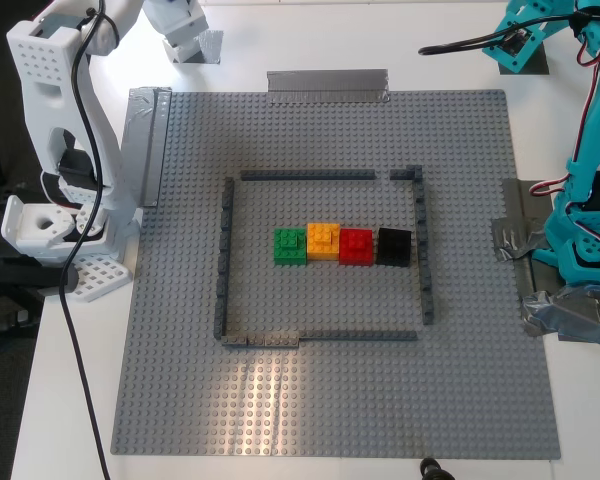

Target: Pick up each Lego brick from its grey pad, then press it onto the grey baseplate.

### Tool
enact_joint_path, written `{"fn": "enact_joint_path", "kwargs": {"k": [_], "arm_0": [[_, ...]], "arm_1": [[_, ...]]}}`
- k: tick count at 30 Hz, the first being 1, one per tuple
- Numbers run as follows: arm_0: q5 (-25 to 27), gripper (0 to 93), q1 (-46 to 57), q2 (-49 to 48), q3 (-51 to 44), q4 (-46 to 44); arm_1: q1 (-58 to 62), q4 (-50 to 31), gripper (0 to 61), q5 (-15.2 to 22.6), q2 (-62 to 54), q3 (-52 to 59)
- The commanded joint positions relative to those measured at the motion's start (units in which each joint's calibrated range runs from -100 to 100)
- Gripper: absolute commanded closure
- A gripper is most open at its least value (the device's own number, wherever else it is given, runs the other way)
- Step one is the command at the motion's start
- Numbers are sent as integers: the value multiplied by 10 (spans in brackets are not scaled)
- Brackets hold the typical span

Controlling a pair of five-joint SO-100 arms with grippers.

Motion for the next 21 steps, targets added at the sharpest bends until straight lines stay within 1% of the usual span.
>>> {"fn": "enact_joint_path", "kwargs": {"k": [1,10,13,21], "arm_0": [[-2,740,-2,-4,-18,-1],[-2,740,-1,32,-43,2],[-2,740,1,35,-57,3],[-2,741,4,35,-58,0]], "arm_1": [[-8,-8,415,0,-21,-6],[-12,10,419,3,-21,-49],[-14,11,421,3,-21,-51],[-11,5,422,6,-20,-55]]}}
